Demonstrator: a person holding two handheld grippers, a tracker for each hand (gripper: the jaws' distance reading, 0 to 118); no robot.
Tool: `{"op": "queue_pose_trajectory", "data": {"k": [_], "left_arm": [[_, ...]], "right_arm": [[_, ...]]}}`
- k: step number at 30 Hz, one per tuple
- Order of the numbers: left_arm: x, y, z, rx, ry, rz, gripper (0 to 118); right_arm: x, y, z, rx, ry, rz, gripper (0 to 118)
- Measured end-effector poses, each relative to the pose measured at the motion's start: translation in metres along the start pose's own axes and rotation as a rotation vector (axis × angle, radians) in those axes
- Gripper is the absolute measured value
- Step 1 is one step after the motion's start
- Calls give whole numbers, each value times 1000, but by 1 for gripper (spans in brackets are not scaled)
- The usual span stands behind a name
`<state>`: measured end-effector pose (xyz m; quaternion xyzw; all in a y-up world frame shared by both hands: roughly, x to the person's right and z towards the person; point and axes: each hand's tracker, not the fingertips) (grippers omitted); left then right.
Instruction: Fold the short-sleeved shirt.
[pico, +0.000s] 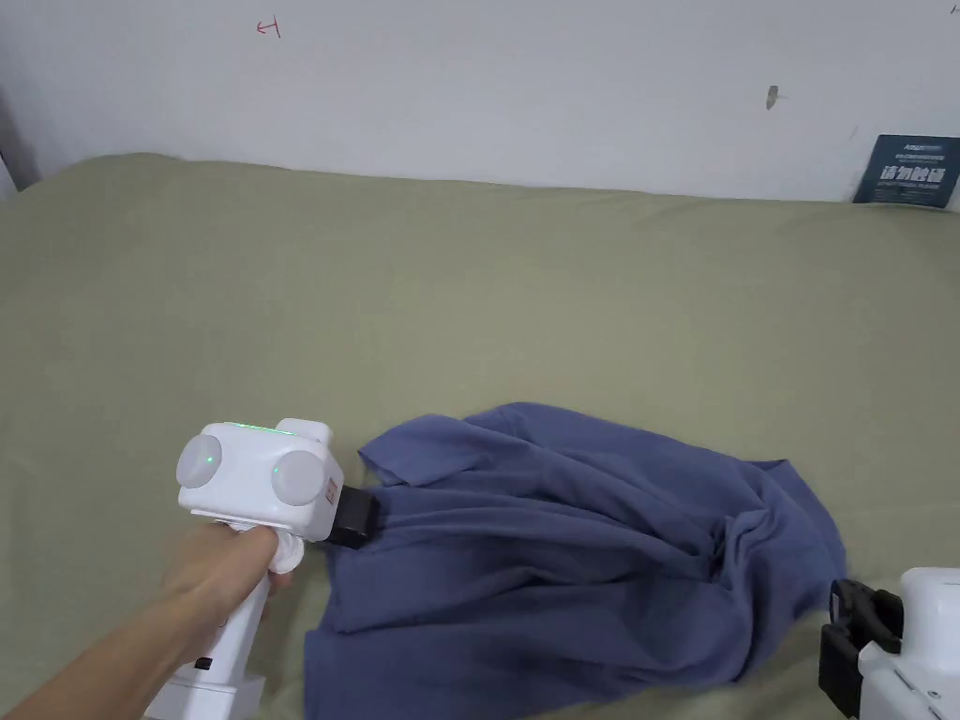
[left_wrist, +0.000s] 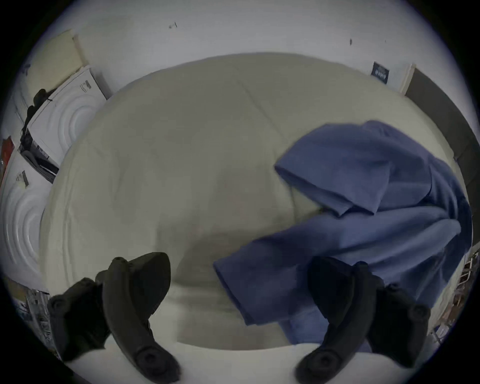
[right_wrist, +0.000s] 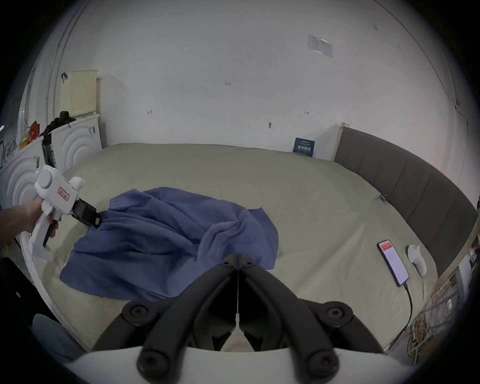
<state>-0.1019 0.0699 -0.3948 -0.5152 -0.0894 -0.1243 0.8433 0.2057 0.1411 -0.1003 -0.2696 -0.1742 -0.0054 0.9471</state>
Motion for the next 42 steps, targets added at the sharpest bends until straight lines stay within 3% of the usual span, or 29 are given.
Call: {"op": "queue_pose_trajectory", "data": {"k": [1,3,4,5,6,8,12,17,25,26,28,29,30,34,35,36,37,38,40,42], "left_arm": [[3,-2,6,14,0,1,103],[10,-3,19,5,-83,11,68],[3,5,20,12,-71,0,41],[8,4,26,34,-75,-45,5],[14,4,31,49,-116,-52,5],[11,8,26,34,-50,-88,5],[0,7,18,33,-74,-52,5],[-1,6,12,41,-74,-65,5],[-12,4,1,58,-115,-23,5],[-14,5,0,57,-122,-16,5],[-14,6,-2,54,-134,-6,5],[-16,6,-3,54,-141,1,5],[-17,6,-4,54,-147,11,5],[-17,7,-7,51,-156,38,5],[-17,8,-7,49,-156,43,5],[-15,7,-5,48,-155,49,5],[-14,8,-4,48,-154,50,5],[-14,8,-4,47,-151,48,5],[-12,7,-1,50,-145,53,5],[-15,7,4,52,-150,64,5]], "right_arm": [[2,-1,0,-3,-3,-6,1],[7,0,-2,-13,-13,-14,1],[11,2,-3,-19,-17,-21,1],[16,3,-5,-25,-22,-45,1],[23,7,-8,-33,-27,-82,1],[36,19,-18,-50,-48,-116,1],[63,54,-60,-104,-72,-107,1],[80,90,-143,-239,-32,-85,1],[84,75,-248,-460,-12,-83,2],[85,71,-257,-477,-16,-85,18],[87,64,-268,-479,-36,-108,96],[88,58,-272,-531,-35,-119,117],[87,51,-277,-567,-51,-113,111],[74,52,-253,-509,-57,-95,104],[71,55,-248,-508,-55,-97,89],[66,60,-242,-503,-42,-88,66],[70,60,-246,-486,-38,-64,26],[63,65,-239,-457,-40,-27,0],[54,72,-224,-435,-109,15,0],[68,77,-242,-462,-46,-7,0]]}}
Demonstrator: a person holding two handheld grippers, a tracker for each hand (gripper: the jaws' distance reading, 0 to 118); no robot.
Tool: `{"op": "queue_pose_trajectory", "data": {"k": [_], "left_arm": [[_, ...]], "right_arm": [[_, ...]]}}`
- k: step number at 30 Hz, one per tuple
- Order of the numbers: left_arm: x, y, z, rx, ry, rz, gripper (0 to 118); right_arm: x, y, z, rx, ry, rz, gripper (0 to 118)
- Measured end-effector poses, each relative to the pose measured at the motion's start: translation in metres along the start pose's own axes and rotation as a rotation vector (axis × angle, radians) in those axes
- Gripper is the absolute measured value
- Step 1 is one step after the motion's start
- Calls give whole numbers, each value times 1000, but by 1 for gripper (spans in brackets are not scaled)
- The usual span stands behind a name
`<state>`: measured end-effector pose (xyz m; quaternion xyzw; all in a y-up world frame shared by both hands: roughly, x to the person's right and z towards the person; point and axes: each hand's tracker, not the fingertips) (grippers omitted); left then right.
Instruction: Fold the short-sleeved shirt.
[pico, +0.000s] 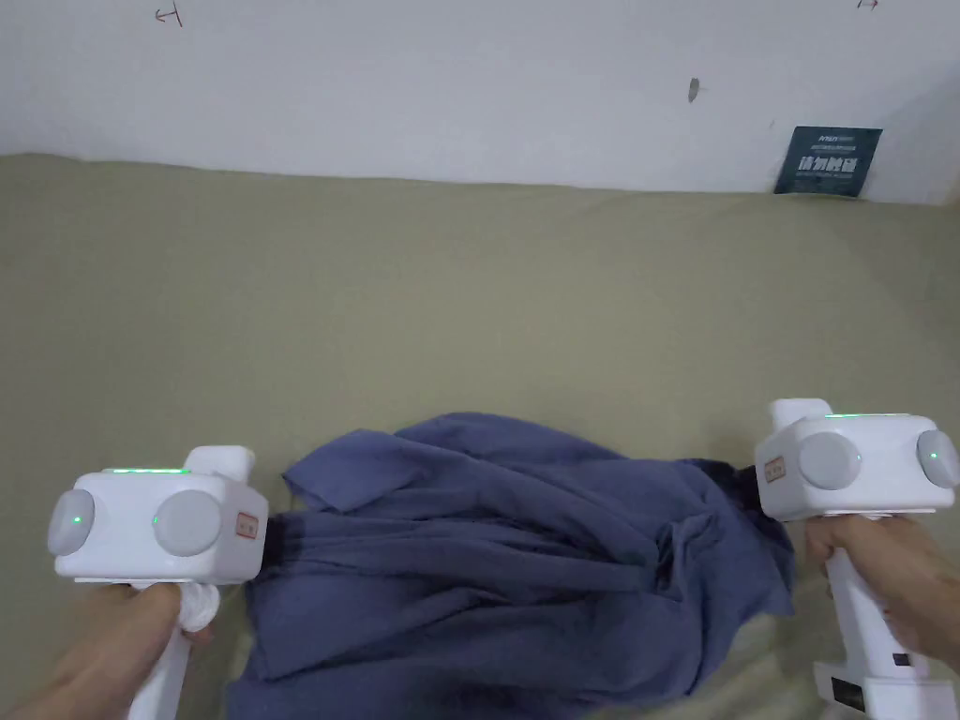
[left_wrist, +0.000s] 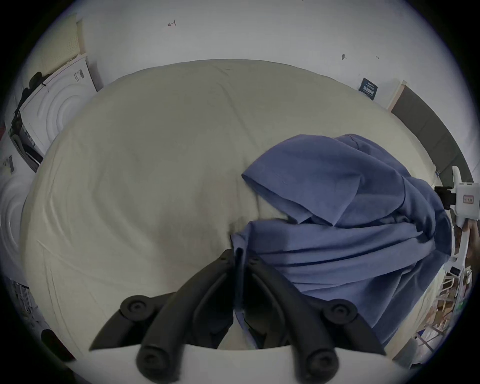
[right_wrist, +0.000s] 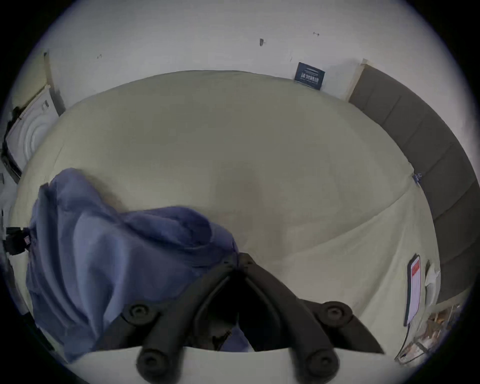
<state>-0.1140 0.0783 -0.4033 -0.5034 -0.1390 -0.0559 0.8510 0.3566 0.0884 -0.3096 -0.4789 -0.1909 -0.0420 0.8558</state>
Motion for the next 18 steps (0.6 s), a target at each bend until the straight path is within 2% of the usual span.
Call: {"op": "queue_pose_trajectory", "data": {"k": [4,9,13,18], "left_arm": [[-10,2,36,81,-14,76,5],[-27,11,108,206,90,33,5],[-54,17,179,283,149,52,5],[-74,28,262,411,204,84,5]], "right_arm": [[18,-7,52,102,-25,-11,0],[35,-4,140,227,-67,26,0],[62,4,193,291,-31,-13,0],[70,12,262,420,-47,11,0]]}}
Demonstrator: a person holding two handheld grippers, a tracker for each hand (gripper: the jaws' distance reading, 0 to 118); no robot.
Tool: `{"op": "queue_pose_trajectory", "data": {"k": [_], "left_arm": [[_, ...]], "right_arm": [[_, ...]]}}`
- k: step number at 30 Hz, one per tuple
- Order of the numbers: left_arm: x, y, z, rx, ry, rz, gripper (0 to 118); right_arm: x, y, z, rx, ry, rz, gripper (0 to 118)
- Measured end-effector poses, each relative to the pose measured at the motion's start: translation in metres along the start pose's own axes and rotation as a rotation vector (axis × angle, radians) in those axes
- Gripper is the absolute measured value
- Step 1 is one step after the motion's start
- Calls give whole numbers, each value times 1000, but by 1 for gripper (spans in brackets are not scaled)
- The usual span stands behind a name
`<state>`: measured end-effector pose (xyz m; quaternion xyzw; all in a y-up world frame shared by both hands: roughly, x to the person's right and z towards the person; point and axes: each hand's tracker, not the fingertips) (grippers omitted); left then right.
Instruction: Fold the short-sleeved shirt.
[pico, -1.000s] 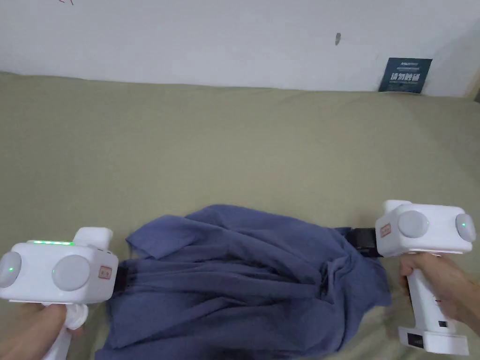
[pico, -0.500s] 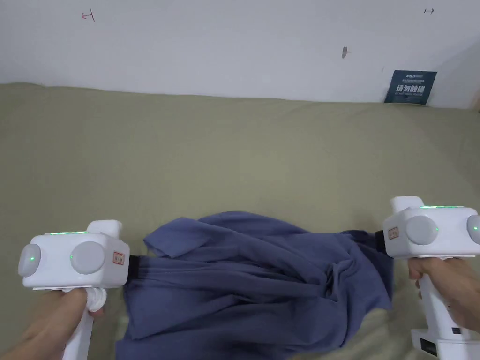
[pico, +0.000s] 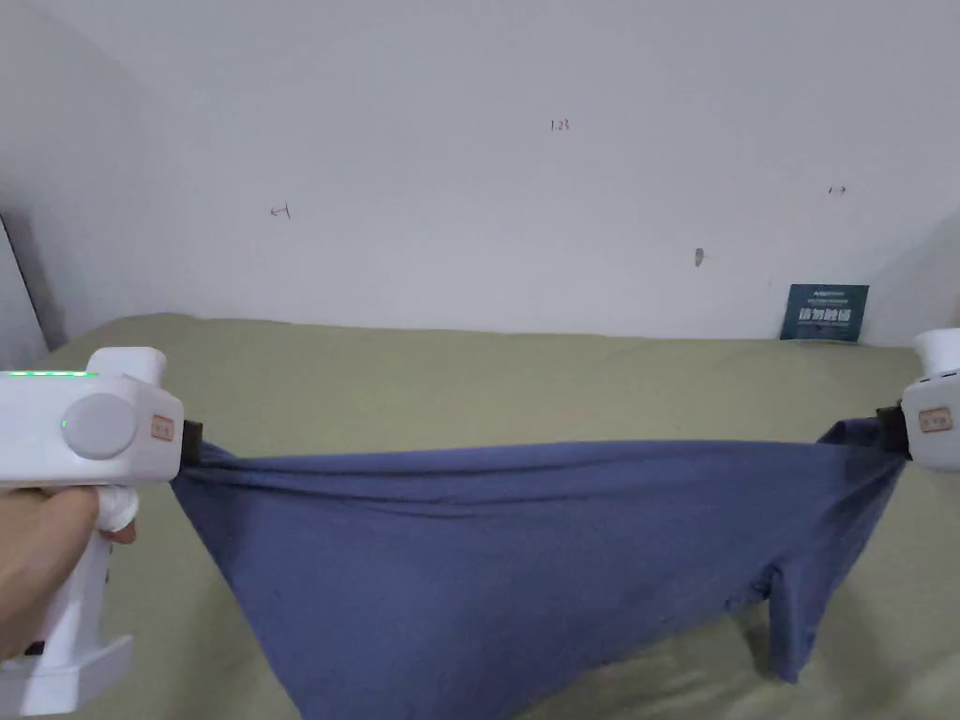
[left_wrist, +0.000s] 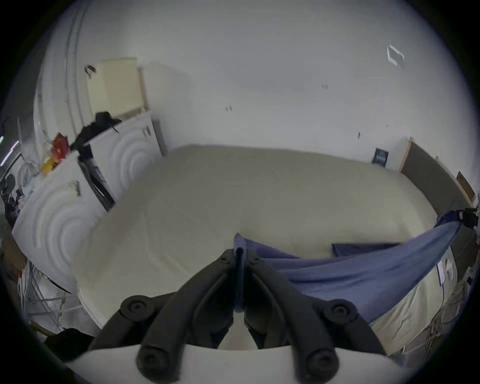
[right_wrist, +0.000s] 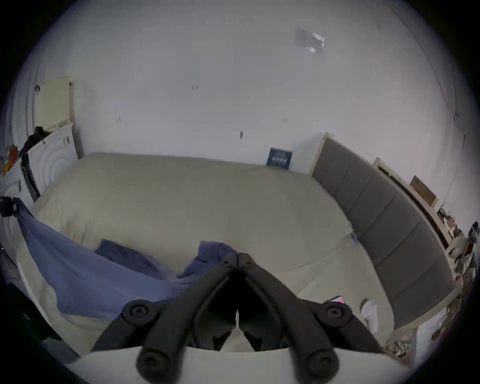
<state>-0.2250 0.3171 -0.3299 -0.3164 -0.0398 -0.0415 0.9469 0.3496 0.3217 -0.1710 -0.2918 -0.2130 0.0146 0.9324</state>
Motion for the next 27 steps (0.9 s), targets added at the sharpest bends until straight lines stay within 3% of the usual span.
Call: {"op": "queue_pose_trajectory", "data": {"k": [5,11,27], "left_arm": [[-2,42,53,109,14,-19,5],[14,86,73,188,71,-34,5],[51,178,-6,251,153,16,5]], "right_arm": [[7,40,45,107,-13,-46,0],[15,83,66,172,-37,-71,0],[14,170,-7,238,-100,-129,0]]}}
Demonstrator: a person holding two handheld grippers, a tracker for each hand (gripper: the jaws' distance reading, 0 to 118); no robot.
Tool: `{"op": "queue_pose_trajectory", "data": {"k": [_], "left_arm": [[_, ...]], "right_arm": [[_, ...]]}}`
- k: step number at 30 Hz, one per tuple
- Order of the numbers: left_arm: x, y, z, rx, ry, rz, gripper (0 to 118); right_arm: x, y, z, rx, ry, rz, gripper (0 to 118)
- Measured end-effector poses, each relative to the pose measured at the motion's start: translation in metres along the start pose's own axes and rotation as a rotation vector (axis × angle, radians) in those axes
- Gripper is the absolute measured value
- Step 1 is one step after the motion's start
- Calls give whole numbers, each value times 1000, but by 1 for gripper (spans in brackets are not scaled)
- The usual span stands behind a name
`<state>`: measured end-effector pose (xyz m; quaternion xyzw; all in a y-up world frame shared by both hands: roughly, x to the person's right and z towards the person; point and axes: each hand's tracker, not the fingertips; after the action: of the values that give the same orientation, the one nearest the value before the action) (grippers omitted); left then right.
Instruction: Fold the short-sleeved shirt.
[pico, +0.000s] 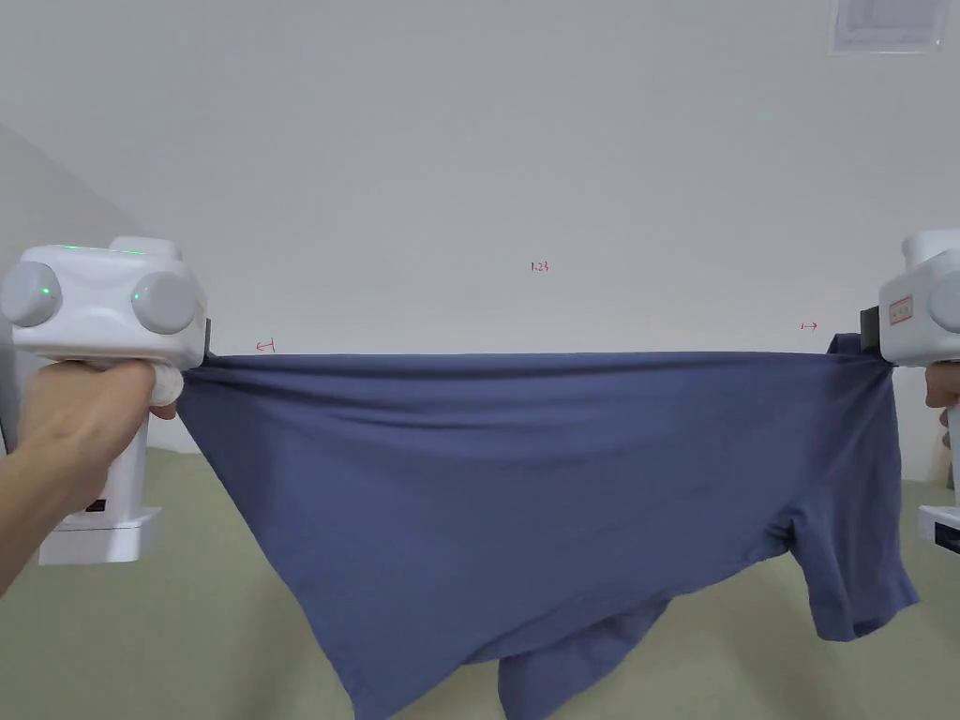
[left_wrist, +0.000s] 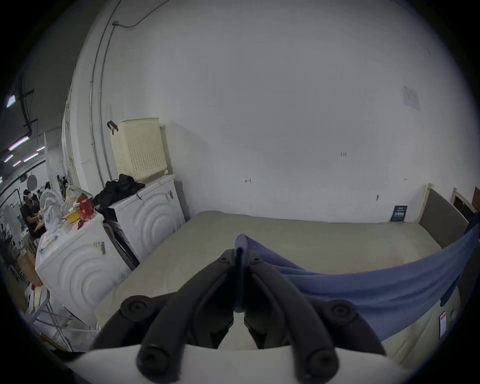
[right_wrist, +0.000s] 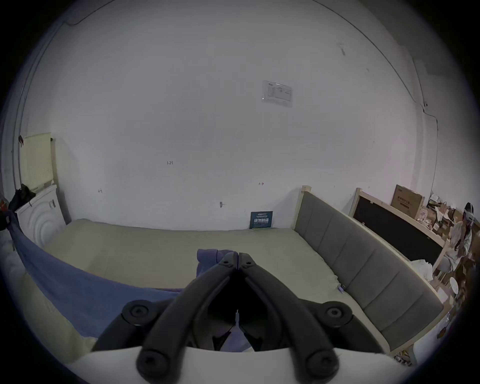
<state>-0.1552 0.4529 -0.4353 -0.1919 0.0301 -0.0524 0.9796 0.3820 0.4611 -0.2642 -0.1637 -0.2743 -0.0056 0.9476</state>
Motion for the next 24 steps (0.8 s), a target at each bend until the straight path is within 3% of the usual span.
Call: {"op": "queue_pose_trajectory", "data": {"k": [6,12,17,24], "left_arm": [[25,-23,-59,-9,23,-35,5],[44,-97,-107,-95,16,-101,5],[47,-167,-102,-175,-14,-124,5],[20,-235,-51,-250,-69,-87,5]], "right_arm": [[-17,-35,-54,-44,-22,22,0],[-26,-117,-91,-148,-21,55,0],[-21,-186,-89,-238,7,41,0],[1,-248,-29,-300,54,-1,0]]}}
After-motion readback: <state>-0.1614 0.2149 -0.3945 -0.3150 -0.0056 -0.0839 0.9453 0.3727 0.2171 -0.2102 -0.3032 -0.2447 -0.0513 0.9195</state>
